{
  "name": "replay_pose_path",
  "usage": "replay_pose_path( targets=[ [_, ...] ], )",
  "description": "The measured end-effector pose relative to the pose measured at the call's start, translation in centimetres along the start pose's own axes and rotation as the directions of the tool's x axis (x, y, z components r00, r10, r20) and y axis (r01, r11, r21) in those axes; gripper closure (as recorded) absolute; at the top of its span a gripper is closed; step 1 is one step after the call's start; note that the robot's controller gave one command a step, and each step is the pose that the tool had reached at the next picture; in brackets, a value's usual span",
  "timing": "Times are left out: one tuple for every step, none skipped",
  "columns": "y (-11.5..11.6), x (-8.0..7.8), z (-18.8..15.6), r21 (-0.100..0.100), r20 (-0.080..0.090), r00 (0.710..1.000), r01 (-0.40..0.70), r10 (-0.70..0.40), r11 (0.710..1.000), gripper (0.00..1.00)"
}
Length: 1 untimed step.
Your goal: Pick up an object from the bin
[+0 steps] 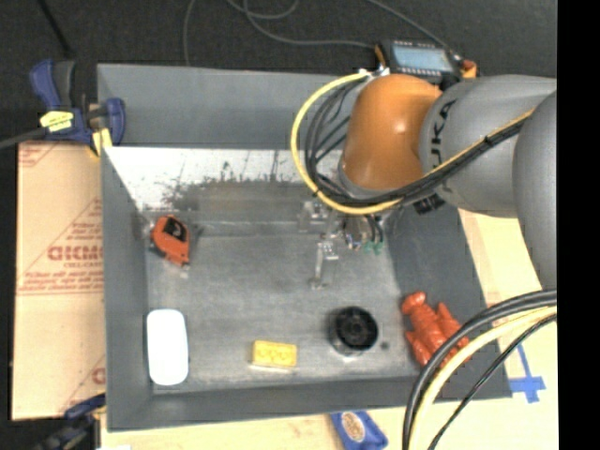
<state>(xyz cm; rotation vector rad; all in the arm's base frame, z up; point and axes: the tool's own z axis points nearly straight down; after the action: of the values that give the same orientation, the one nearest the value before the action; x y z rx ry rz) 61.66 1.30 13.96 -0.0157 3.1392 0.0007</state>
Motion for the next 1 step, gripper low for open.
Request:
replay_pose_path(
  targets=[
    [-4.92, 0.23, -1.11, 0.001, 0.003, 0.998, 0.063, -0.063, 0.998, 0.00]
  ],
)
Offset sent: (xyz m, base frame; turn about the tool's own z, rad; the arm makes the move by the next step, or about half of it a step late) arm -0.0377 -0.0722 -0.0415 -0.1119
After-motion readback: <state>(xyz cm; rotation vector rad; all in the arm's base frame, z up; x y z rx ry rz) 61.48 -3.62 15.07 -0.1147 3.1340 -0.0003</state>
